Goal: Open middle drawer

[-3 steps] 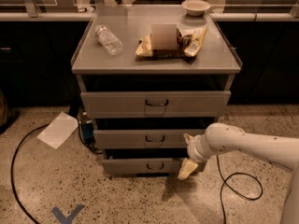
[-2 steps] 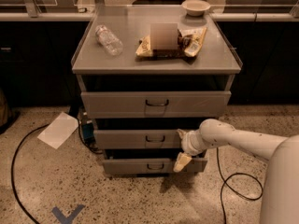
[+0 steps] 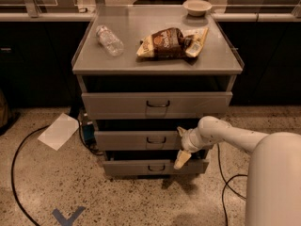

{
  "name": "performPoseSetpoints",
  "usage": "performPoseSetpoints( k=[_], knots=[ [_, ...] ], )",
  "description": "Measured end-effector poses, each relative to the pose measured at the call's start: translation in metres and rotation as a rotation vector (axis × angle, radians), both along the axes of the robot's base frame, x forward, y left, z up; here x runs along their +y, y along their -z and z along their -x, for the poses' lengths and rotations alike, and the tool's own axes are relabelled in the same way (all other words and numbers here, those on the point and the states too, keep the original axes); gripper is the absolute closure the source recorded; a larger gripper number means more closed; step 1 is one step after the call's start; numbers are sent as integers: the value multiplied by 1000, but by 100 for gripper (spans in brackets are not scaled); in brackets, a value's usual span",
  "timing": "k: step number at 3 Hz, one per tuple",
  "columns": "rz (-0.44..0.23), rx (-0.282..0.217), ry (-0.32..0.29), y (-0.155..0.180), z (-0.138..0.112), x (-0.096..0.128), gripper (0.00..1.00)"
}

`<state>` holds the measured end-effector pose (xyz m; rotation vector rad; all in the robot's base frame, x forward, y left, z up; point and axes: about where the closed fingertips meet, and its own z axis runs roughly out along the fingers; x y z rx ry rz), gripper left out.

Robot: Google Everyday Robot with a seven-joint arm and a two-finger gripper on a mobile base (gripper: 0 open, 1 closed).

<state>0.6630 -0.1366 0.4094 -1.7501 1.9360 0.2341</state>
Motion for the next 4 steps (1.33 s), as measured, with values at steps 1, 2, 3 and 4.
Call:
performPoseSetpoints(
  k=[1,2,3,4],
  knots=[
    [0,7,-2,2,2,1,0],
    [-6,65,4,1,20,3,0],
    [-6,65,4,1,20,3,0],
    [-1,124,11,5,19,5,0]
  ],
)
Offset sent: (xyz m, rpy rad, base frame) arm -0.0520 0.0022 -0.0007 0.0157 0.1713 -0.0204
